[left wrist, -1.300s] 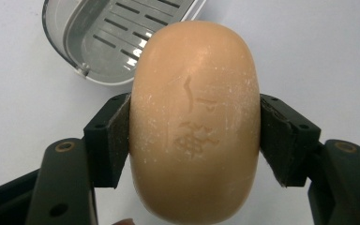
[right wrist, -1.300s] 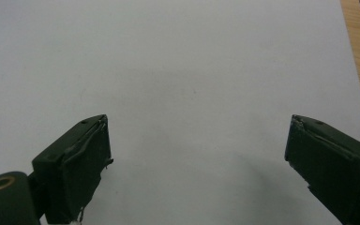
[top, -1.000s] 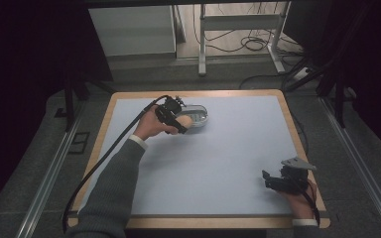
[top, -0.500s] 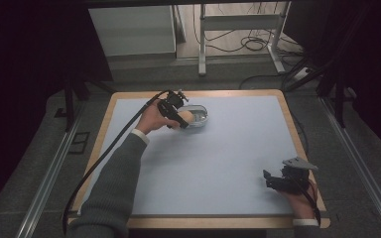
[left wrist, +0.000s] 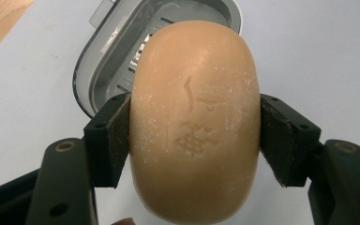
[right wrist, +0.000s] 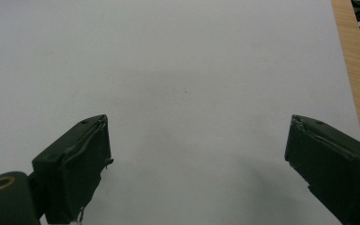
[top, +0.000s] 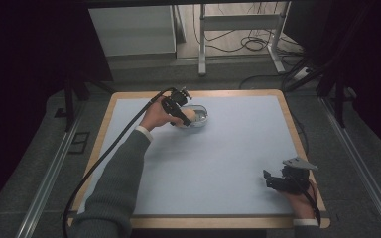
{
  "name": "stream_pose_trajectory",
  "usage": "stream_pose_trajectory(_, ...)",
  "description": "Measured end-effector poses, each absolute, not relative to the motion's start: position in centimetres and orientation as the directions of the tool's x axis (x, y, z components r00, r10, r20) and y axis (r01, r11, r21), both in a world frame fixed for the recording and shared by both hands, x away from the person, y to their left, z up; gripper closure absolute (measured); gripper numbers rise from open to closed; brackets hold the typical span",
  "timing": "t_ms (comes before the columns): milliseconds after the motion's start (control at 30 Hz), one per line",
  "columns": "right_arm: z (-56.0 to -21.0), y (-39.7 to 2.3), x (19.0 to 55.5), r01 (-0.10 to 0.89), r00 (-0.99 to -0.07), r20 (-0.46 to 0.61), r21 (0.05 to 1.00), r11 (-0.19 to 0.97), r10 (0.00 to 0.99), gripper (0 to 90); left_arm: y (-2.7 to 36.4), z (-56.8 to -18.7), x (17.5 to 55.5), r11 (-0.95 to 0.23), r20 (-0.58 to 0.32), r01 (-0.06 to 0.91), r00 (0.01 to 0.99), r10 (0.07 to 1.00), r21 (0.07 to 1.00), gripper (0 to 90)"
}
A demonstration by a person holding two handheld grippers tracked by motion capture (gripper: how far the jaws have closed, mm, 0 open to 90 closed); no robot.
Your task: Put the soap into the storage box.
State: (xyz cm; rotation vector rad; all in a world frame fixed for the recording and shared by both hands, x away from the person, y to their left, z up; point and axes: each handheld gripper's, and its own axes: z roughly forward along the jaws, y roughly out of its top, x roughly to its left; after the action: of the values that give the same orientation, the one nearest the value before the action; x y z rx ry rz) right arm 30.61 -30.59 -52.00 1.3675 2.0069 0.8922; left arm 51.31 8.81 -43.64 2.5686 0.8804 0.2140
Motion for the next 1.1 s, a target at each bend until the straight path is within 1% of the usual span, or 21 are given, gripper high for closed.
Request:
stream_pose_trajectory(533, -52.2, -31.0, 30.7, 0.584, -0.325, -0.067, 0.771, 0.256, 0.943, 7.0, 6.8, -44.5, 54.1, -0.735, -0.002, 0.538, 0.807, 0.59, 0.412, 32.6)
stream_pose_trajectory(733, -52.3, -31.1, 30.8, 0.586, -0.323, -0.067, 0.769, 0.255, 0.944, 7.1, 6.8, -45.3, 54.9, -0.73, -0.013, 0.555, 0.8, 0.6, 0.399, 32.5)
stream_pose_trajectory(867, -52.3, -31.1, 30.8, 0.586, -0.323, -0.07, 0.768, 0.257, 0.944, 7.1, 6.9, -45.4, 54.9, -0.734, -0.015, 0.541, 0.809, 0.588, 0.411, 31.9)
stream_pose_trajectory(900, -52.3, -31.1, 30.8, 0.586, -0.323, -0.07, 0.768, 0.257, 0.944, 7.1, 6.9, -45.3, 54.9, -0.727, -0.017, 0.538, 0.809, 0.588, 0.427, 31.9)
stream_pose_trajectory(933, -52.3, -31.1, 30.8, 0.585, -0.321, -0.071, 0.769, 0.257, 0.944, 7.0, 7.1, -44.8, 54.8, -0.7, -0.047, 0.547, 0.802, 0.595, 0.459, 29.9)
stream_pose_trajectory(1033, -52.3, -31.1, 30.8, 0.584, -0.323, -0.071, 0.769, 0.258, 0.944, 7.1, 7.1, -44.4, 54.5, -0.696, -0.057, 0.546, 0.804, 0.592, 0.467, 29.8)
stream_pose_trajectory(1100, -52.3, -31.0, 30.8, 0.587, -0.323, -0.069, 0.768, 0.257, 0.944, 7.1, 7.1, -44.0, 54.2, -0.698, -0.048, 0.541, 0.805, 0.592, 0.47, 29.0)
